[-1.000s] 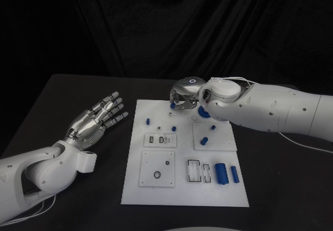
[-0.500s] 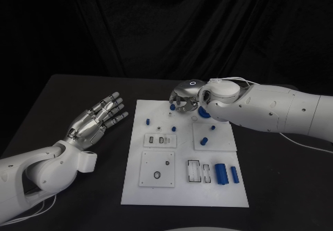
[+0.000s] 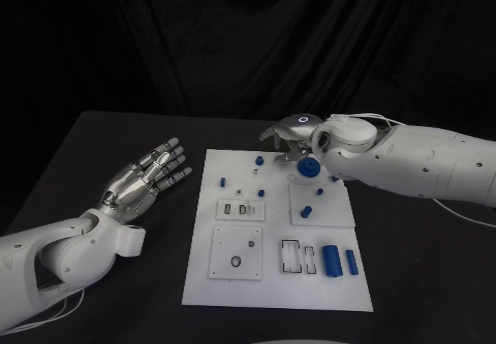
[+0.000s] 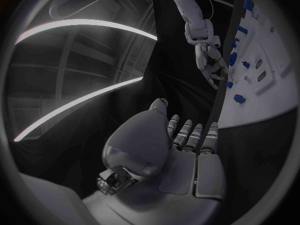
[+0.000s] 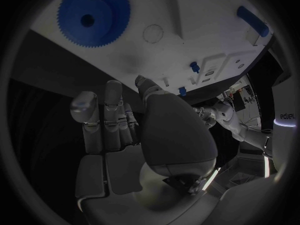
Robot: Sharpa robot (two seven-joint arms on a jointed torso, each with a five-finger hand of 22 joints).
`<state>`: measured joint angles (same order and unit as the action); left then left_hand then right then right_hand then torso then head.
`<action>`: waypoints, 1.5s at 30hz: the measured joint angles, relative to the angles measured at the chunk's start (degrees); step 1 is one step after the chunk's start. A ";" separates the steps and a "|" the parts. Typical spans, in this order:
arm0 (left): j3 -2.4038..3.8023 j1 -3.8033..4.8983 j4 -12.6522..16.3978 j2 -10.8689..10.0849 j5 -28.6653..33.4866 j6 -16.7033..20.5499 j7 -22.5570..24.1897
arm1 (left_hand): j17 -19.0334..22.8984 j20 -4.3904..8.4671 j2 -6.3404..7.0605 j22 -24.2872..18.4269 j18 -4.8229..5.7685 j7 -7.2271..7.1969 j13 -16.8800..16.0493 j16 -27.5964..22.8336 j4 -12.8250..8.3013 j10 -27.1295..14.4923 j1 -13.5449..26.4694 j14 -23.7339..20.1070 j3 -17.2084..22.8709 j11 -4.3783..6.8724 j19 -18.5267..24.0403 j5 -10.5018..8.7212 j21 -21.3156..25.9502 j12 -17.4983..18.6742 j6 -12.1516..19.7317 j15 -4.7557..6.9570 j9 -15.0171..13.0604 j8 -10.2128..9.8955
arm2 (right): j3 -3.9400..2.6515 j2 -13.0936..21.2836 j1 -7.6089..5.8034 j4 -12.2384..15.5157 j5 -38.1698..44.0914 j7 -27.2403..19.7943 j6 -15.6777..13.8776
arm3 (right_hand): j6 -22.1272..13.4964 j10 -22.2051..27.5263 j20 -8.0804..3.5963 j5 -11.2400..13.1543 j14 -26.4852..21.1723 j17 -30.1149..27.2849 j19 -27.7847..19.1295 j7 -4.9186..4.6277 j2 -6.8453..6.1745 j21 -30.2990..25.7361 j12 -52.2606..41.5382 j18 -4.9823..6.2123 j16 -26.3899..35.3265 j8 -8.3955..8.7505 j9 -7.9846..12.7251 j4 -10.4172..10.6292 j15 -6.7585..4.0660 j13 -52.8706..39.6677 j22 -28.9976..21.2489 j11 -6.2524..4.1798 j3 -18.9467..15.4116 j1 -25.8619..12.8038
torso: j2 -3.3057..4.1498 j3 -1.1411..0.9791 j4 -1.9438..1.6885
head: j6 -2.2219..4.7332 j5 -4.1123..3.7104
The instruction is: Assemble the parts on the task board
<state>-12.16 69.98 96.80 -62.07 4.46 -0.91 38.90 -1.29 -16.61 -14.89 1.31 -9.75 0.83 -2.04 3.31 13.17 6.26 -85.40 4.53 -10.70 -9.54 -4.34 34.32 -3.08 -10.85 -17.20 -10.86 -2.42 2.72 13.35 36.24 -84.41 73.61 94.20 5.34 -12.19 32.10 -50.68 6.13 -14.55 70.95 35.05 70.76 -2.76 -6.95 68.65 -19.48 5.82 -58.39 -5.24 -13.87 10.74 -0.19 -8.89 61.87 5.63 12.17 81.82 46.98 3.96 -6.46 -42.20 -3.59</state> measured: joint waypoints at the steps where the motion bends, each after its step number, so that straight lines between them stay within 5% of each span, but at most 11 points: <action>1: 0.00 0.00 0.03 -0.09 0.00 0.01 0.00 | 0.00 0.00 0.00 0.00 0.00 0.00 0.00 0.00 -0.06 0.00 0.00 0.00 0.07 0.00 0.00 0.00 0.00 0.00 0.00 0.00 0.00 0.00 | 0.00 0.66 -0.41 0.65 0.00 0.07 -0.51 | 5.14 -0.15 0.00 0.00 0.00 -0.30 0.00 -0.40 0.29 -0.52 -0.56 0.00 0.07 -1.64 -1.15 0.00 0.00 -0.33 -0.13 -0.15 0.00 0.13 | 0.00 0.00 0.00 | 0.02 0.01; 3: -0.01 0.00 0.08 -0.27 0.00 0.04 0.00 | 0.00 0.00 0.00 0.00 0.00 0.00 0.00 0.00 -0.07 0.00 0.00 0.00 0.07 0.00 0.00 0.00 0.00 0.00 0.00 0.00 0.00 0.00 | -0.04 2.36 -1.47 2.28 0.00 0.31 -1.57 | 8.59 -0.32 -0.31 0.00 -0.56 -1.88 -0.31 -0.87 0.49 -1.56 -0.98 0.94 1.18 -2.76 -1.54 0.16 -0.17 -0.63 -1.15 -0.31 -0.16 0.05 | 0.00 0.00 -0.01 | 0.03 0.01; 8: -0.01 0.00 0.10 -0.17 0.00 0.14 0.01 | 0.00 0.00 0.00 0.00 0.00 0.00 0.01 0.22 -0.06 0.00 0.00 0.00 0.07 0.00 0.00 0.00 0.00 0.00 0.00 0.00 0.00 0.00 | -0.07 7.40 -3.31 7.31 0.00 1.02 -2.95 | 13.63 -4.38 -0.31 0.00 -0.54 -2.25 -0.32 -1.45 0.80 -2.11 -4.71 0.92 1.68 -3.76 -1.29 1.04 -0.62 -2.51 -1.16 -1.46 -0.54 -0.26 | 0.00 0.01 -0.05 | 0.47 -0.44; 11: -0.01 0.00 0.09 0.09 0.00 0.16 0.01 | 0.00 0.00 0.00 0.00 0.00 0.12 0.01 0.22 -0.06 0.00 0.00 0.00 0.06 0.00 0.00 0.00 0.00 0.00 -0.12 0.00 0.00 0.00 | 0.04 10.49 -3.84 9.95 0.00 1.45 -3.67 | 16.50 -7.27 -1.99 0.02 0.23 -1.06 0.56 -1.52 0.40 -2.11 -15.44 0.93 1.58 -3.72 -0.59 1.75 -2.27 -10.36 -0.01 -3.80 -1.26 -0.98 | 0.00 0.00 -0.05 | 0.80 -0.52; 14: -0.01 0.00 0.06 0.22 -0.01 0.18 0.01 | -0.04 0.00 0.00 0.00 0.00 0.21 0.01 0.22 -0.06 0.00 0.00 0.00 0.06 0.00 0.00 0.00 0.00 0.00 -0.21 0.00 0.00 0.00 | 0.33 12.89 -4.05 11.67 0.00 1.91 -4.19 | 17.74 -3.04 -2.71 1.76 1.80 5.33 1.29 -1.62 0.33 -1.46 -30.39 0.91 -2.43 -2.46 0.29 2.47 -2.77 -23.03 1.96 -4.85 -2.31 -1.93 | 0.01 0.01 -0.02 | 0.83 -0.52; 17: -0.01 0.00 -0.12 0.43 -0.01 0.18 0.01 | -0.05 0.00 0.00 0.00 0.00 0.21 0.01 0.22 -0.06 0.00 0.00 0.04 0.06 0.00 0.00 0.00 0.00 0.00 -0.21 -0.04 0.00 0.00 | 0.58 15.03 -4.10 12.91 -0.14 2.53 -4.16 | 18.14 -12.66 -2.45 4.34 5.70 21.71 3.55 -2.01 0.84 2.24 -52.62 0.83 -12.54 -1.27 0.88 3.57 -2.41 -51.14 7.14 -5.18 -3.83 -2.77 | -0.01 0.06 0.05 | 0.54 -0.57; 21: -0.01 0.00 -0.43 0.74 -0.01 0.18 0.01 | -0.05 0.00 0.00 0.00 0.00 0.21 0.01 0.22 -0.14 0.00 0.00 0.20 0.14 0.00 0.00 0.00 0.00 0.00 -0.21 -0.20 -0.05 0.00 | 0.70 16.94 -3.88 13.43 -0.89 3.62 -3.35 | 17.91 -21.69 -1.65 5.56 10.14 36.99 5.60 -2.24 1.19 6.70 -62.60 -0.48 -21.86 -0.39 1.18 4.36 -1.85 -64.76 12.56 -4.71 -5.60 -3.13 | -0.08 0.09 0.08 | 0.27 -0.57; 28: -0.01 0.00 -1.09 1.11 -0.01 0.13 0.02 | -0.04 0.00 0.00 0.00 0.00 0.21 0.01 0.22 -0.23 0.00 0.00 0.20 0.23 0.01 0.00 0.22 0.00 0.01 -0.21 -0.20 -0.05 0.00 | 0.81 18.33 -1.74 13.23 -2.24 4.71 -2.02 | 17.82 -29.30 -0.60 5.56 12.40 39.91 4.94 -3.56 1.29 7.46 -67.15 -0.49 -26.64 0.62 1.87 4.50 -0.59 -66.06 13.08 -3.54 -6.24 -3.65 | -0.05 0.07 0.16 | -0.09 -0.60; 30: -0.01 0.00 -1.14 1.20 -0.01 0.11 0.02 | -0.04 0.00 0.00 0.00 0.00 0.21 0.02 0.22 -0.23 0.00 0.00 0.20 0.23 0.01 0.00 0.22 0.00 0.01 -0.21 -0.20 -0.04 0.00 | 0.88 18.55 -1.09 13.01 -2.54 4.84 -1.89 | 17.82 -32.48 -0.46 5.56 12.86 39.91 6.53 -3.56 1.29 9.29 -68.60 -1.40 -28.83 0.71 2.09 4.67 -0.47 -66.06 13.09 -3.40 -6.42 -3.65 | -0.01 0.03 0.14 | -0.18 -0.59; 40: -0.01 0.00 -1.35 1.21 -0.02 0.01 0.02 | -0.11 0.00 0.00 0.00 0.00 0.21 0.02 0.44 -0.46 0.00 0.00 0.42 0.46 0.01 0.00 0.22 0.00 0.01 -0.21 -0.41 -0.04 0.00 | 0.84 18.05 0.06 12.44 -3.28 4.87 -1.61 | 18.95 -33.27 -0.69 4.83 12.88 39.90 13.00 -3.86 1.29 17.68 -70.38 -4.08 -31.45 0.92 2.71 4.90 -0.49 -66.05 13.08 -3.58 -6.64 -3.65 | 0.09 -0.03 0.10 | -0.59 -0.42; 45: -0.01 0.00 -1.35 1.16 -0.02 -0.03 0.02 | -0.11 0.00 0.00 0.00 0.00 0.21 0.02 0.44 -0.46 0.00 0.00 0.42 0.46 0.01 0.00 0.22 0.00 0.01 -0.21 -0.41 -0.03 0.00 | 0.84 17.91 0.32 12.20 -3.43 4.87 -1.56 | 18.93 -33.28 -0.69 4.83 13.06 39.90 13.00 -3.84 1.30 19.03 -70.38 -4.06 -31.45 0.92 2.92 4.90 -0.68 -66.05 13.07 -3.58 -6.64 -3.65 | 0.09 -0.03 0.10 | -0.71 -0.71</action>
<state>-12.17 69.98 95.45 -60.91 4.44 -0.94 38.91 -1.40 -16.60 -14.89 1.31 -9.75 1.04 -2.02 3.76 12.71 6.26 -85.40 4.94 -10.24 -9.53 -4.34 34.54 -3.08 -10.84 -17.41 -11.27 -2.45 2.72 14.19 54.15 -84.09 85.81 90.77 10.21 -13.75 51.03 -83.95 5.44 -9.72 84.01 74.94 83.76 -6.60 -5.66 87.69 -89.86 1.76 -89.84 -4.31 -10.95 15.64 -0.87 -74.94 74.94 2.05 5.53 78.18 47.07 3.93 -6.36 -42.91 -4.30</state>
